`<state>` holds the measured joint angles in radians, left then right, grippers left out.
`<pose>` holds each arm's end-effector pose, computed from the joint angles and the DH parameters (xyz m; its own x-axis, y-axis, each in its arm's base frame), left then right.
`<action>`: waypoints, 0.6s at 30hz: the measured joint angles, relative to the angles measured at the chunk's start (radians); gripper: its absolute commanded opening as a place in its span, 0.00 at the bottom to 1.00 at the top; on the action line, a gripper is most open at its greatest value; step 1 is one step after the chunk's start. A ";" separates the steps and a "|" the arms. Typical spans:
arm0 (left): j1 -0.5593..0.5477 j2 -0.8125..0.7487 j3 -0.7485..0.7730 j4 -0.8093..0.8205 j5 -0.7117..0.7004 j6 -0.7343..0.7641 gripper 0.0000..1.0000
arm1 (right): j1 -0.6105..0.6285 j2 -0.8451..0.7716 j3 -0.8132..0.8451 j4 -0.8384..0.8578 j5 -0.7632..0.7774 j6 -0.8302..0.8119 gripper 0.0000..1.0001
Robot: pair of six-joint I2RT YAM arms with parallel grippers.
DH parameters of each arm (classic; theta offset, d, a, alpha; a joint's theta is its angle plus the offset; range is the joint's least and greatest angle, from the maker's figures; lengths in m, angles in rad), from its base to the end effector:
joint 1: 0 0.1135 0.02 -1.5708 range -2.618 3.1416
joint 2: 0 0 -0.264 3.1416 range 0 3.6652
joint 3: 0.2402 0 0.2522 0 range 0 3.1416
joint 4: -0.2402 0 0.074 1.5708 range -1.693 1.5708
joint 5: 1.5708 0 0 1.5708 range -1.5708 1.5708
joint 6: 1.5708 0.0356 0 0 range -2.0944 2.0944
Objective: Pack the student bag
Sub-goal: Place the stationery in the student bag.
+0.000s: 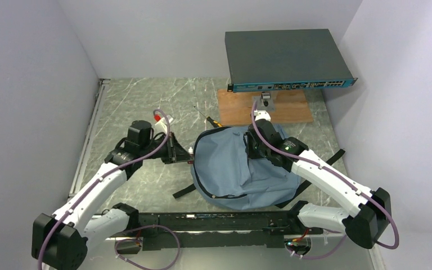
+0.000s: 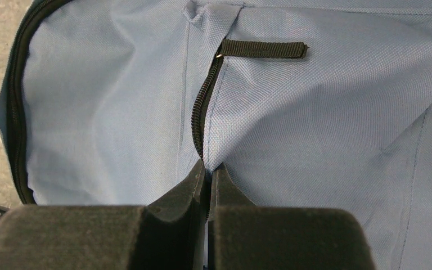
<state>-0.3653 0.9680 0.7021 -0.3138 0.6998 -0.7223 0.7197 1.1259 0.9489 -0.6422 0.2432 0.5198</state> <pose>0.1853 -0.0954 0.2690 -0.8973 -0.1983 -0.3945 0.2444 0.5210 -0.8178 0.1803 0.1466 0.2884 -0.7332 -0.0016 -0.6800 -0.1750 0.9667 0.1865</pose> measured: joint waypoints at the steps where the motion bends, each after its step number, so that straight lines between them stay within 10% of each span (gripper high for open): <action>1: -0.019 0.007 0.000 0.014 0.003 -0.005 0.09 | 0.000 0.000 0.000 0.000 0.000 0.001 0.00; 18: -0.280 0.299 0.082 0.344 -0.020 -0.185 0.08 | 0.000 -0.030 0.000 0.000 -0.001 -0.024 0.00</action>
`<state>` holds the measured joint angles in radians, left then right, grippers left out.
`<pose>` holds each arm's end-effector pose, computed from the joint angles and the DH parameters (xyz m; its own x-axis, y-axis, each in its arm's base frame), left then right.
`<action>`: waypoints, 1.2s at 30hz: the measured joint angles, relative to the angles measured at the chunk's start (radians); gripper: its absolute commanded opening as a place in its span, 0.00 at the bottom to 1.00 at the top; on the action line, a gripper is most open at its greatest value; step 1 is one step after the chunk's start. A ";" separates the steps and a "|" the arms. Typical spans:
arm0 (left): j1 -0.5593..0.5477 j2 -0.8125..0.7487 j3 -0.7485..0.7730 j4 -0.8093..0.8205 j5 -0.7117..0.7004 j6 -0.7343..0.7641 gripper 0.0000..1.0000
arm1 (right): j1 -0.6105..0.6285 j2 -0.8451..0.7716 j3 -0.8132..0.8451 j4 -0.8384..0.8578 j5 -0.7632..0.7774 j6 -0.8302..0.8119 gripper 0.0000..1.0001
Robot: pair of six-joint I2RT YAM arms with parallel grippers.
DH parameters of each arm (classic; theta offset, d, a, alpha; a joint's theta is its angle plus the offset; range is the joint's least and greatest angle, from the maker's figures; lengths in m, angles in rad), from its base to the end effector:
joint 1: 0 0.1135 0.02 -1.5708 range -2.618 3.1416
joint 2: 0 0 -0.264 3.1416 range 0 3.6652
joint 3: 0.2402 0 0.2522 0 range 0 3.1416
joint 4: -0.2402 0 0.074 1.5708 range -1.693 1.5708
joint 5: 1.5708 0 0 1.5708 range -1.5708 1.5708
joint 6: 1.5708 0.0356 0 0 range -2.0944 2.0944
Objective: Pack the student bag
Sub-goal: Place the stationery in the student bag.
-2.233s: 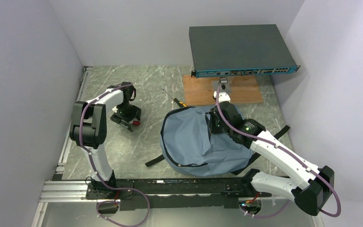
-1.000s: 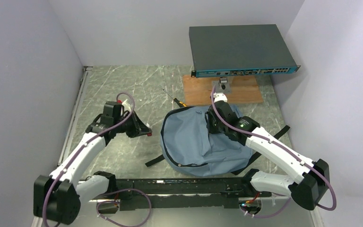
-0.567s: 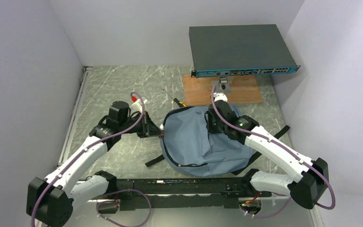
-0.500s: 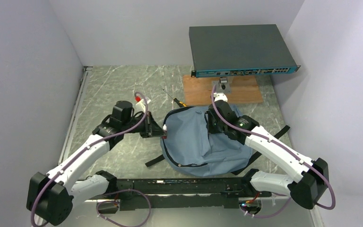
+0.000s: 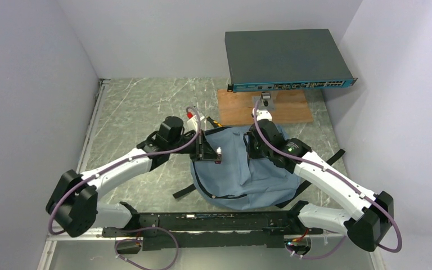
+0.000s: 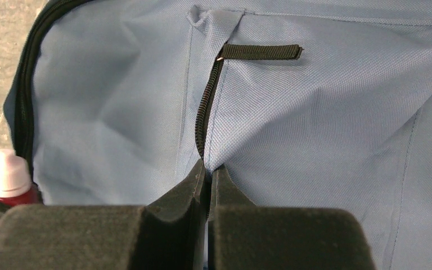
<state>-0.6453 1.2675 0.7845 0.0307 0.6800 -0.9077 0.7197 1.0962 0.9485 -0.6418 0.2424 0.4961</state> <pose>0.2082 -0.1847 0.2604 -0.9396 -0.0597 -0.3371 0.2909 0.3802 -0.8780 0.1763 0.1432 0.2945 -0.7136 -0.0110 -0.7004 -0.1968 0.9628 0.1853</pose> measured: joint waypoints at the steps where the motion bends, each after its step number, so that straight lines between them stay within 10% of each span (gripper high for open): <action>1: -0.013 0.020 0.007 0.019 -0.004 -0.010 0.08 | 0.000 -0.002 0.000 0.001 -0.003 -0.003 0.00; 23: -0.169 0.506 0.269 0.303 -0.027 -0.261 0.11 | -0.012 -0.094 0.013 -0.051 -0.096 -0.134 0.00; 36: -0.179 0.547 0.350 0.163 -0.119 -0.229 0.77 | -0.016 -0.134 0.005 -0.041 -0.130 -0.165 0.00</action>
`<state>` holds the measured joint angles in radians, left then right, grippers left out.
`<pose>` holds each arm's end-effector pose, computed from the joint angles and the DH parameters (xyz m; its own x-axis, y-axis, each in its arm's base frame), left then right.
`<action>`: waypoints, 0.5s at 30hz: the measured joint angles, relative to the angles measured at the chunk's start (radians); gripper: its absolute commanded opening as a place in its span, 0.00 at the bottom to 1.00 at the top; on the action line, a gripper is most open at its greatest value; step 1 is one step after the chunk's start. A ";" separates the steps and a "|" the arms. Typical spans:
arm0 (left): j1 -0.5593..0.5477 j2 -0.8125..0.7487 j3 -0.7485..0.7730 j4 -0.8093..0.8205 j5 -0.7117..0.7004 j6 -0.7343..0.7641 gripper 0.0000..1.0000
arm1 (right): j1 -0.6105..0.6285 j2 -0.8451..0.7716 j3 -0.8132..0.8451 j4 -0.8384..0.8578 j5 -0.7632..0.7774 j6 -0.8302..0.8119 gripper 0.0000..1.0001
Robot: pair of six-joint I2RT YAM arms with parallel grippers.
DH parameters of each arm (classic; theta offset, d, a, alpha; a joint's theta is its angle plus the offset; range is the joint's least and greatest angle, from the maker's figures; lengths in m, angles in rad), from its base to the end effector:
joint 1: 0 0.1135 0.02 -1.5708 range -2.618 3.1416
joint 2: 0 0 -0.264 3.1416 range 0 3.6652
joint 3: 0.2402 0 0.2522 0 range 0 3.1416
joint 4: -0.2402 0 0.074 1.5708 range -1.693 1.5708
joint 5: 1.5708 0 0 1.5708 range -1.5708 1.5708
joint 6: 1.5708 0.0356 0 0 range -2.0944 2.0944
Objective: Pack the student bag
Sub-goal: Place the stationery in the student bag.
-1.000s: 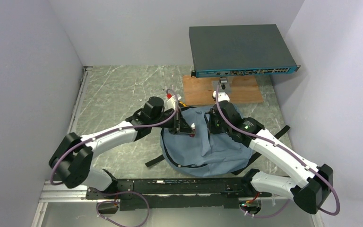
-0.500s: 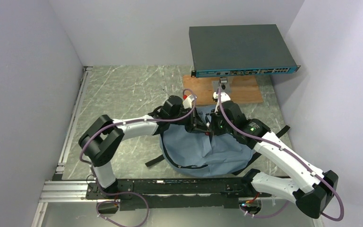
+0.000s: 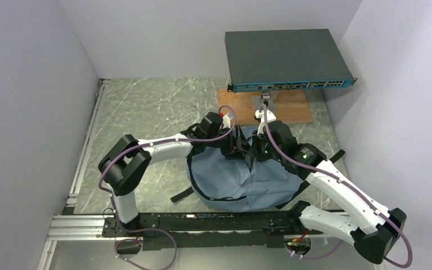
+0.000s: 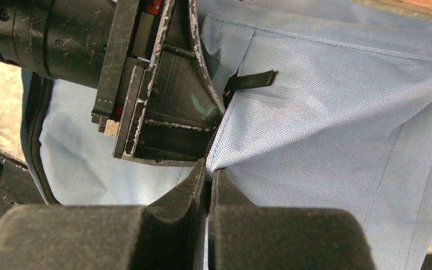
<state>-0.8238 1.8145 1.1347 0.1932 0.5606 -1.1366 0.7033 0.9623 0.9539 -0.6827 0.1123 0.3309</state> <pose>0.2606 -0.3093 0.2137 -0.9871 -0.0649 -0.1463 0.1075 0.4083 -0.9065 0.1542 0.1255 0.3183 -0.6472 -0.1255 -0.7520 -0.3876 0.9035 0.1828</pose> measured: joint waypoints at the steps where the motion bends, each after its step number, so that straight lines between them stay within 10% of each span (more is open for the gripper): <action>1: -0.002 -0.006 0.000 -0.020 -0.011 0.010 0.79 | 0.000 -0.003 -0.001 -0.001 0.002 -0.001 0.00; 7: -0.016 -0.096 -0.002 -0.153 -0.120 0.102 0.99 | 0.000 -0.007 -0.002 0.017 0.008 -0.003 0.00; 15: -0.017 -0.206 -0.008 -0.307 -0.227 0.237 1.00 | 0.000 0.008 -0.002 0.025 -0.014 0.001 0.00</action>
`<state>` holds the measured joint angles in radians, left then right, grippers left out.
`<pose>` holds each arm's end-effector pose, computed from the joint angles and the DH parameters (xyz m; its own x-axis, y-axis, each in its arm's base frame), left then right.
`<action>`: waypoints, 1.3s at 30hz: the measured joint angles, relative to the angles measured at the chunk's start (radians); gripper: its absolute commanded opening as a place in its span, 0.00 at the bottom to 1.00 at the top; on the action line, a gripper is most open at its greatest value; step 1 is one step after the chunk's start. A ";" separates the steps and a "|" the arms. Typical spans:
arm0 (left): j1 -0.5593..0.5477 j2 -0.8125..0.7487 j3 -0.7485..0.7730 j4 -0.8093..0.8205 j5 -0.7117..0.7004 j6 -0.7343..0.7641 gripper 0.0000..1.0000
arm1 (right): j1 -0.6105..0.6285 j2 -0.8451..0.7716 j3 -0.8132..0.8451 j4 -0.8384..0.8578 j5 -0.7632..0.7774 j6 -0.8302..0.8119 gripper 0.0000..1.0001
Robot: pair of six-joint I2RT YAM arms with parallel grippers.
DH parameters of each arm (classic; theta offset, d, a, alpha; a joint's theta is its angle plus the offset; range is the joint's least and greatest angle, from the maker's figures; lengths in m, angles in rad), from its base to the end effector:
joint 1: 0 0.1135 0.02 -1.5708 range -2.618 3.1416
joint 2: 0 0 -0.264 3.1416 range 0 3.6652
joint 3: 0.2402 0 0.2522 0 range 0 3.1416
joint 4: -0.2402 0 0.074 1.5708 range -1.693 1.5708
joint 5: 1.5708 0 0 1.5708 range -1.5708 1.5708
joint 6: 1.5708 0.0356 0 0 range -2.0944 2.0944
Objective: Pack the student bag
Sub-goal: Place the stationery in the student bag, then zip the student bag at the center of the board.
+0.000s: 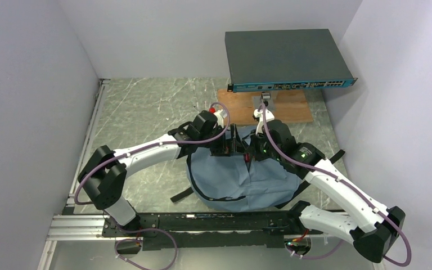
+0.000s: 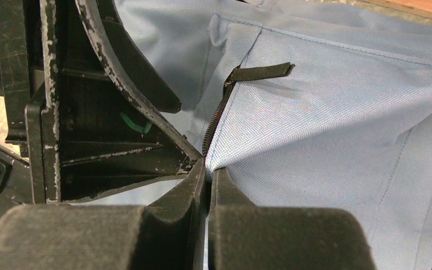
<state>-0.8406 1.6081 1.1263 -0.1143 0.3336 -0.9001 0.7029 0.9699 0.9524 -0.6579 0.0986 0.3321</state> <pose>0.2340 -0.2788 0.2565 -0.9258 -0.0756 -0.3703 0.2565 0.5939 -0.7625 0.1565 0.1280 0.3185 -0.6416 -0.1183 -0.7579 -0.3972 0.8965 0.1963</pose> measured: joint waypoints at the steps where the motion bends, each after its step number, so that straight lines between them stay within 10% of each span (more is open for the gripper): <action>1: 0.000 -0.003 0.000 -0.006 0.000 0.013 1.00 | 0.000 0.003 0.000 0.001 -0.003 0.001 0.00; 17: -0.005 -0.230 -0.045 -0.124 -0.098 0.107 0.79 | 0.000 0.037 0.000 0.036 -0.032 0.054 0.00; 23: -0.016 -0.314 -0.113 -0.126 -0.134 0.092 0.88 | 0.001 0.050 0.000 0.050 -0.053 0.064 0.00; 32: -0.099 -0.074 0.034 -0.230 -0.185 0.076 0.62 | 0.001 0.049 -0.016 0.072 -0.057 0.071 0.00; 39: -0.097 0.030 0.151 -0.303 -0.301 0.067 0.65 | 0.001 0.036 -0.024 0.077 -0.057 0.067 0.00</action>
<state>-0.9371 1.6382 1.2778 -0.4168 0.0326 -0.8333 0.7040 1.0061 0.9279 -0.5808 0.0414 0.3992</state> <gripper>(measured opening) 0.634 0.029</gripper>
